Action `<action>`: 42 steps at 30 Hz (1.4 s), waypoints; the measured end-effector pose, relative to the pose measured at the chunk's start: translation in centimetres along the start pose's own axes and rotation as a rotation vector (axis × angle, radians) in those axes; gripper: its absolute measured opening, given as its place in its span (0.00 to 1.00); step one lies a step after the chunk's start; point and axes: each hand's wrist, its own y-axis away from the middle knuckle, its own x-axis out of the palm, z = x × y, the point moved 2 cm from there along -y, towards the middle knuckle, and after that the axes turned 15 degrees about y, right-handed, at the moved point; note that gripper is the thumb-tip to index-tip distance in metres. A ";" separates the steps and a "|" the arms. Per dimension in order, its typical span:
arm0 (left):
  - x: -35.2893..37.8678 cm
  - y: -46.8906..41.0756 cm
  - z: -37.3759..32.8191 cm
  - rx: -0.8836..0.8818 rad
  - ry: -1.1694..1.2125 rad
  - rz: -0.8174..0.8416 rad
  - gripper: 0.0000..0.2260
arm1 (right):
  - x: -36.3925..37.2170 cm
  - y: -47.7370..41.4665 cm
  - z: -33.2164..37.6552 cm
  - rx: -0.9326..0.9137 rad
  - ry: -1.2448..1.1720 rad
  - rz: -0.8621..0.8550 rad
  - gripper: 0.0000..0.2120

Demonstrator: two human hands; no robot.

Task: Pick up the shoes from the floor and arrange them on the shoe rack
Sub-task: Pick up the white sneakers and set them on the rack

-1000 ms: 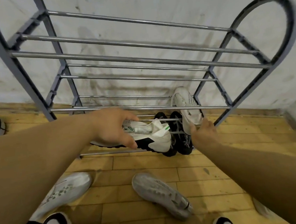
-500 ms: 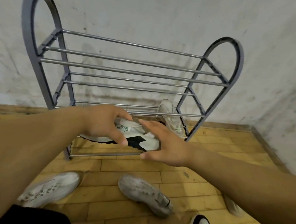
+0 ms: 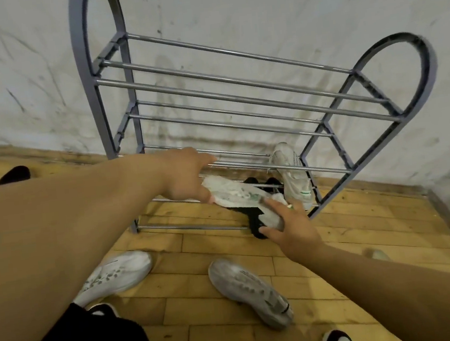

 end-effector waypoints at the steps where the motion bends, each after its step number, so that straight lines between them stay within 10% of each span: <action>1: 0.3 -0.2 0.2 -0.012 -0.017 -0.011 0.46 | 0.5 -0.7 -0.3 0.054 -0.016 -0.054 0.33; 6: 1.4 -1.8 2.5 -0.117 -0.011 -0.065 0.48 | 1.7 -5.6 0.5 0.197 0.012 -0.238 0.32; 23: 2.7 -3.0 2.9 -0.184 -0.096 -0.068 0.49 | 2.3 -10.5 0.5 0.304 0.266 -0.054 0.28; 29: 2.7 -2.9 3.0 -0.204 -0.095 -0.042 0.50 | 4.8 -4.3 -0.1 -0.171 0.572 -0.256 0.30; 36: 2.9 -3.0 2.5 -0.221 -0.100 -0.061 0.52 | 14.7 3.3 -7.1 -0.140 0.532 0.846 0.45; 42: 3.1 -3.5 2.4 -0.219 -0.124 -0.090 0.52 | 16.6 3.5 -7.4 -0.087 0.425 0.869 0.37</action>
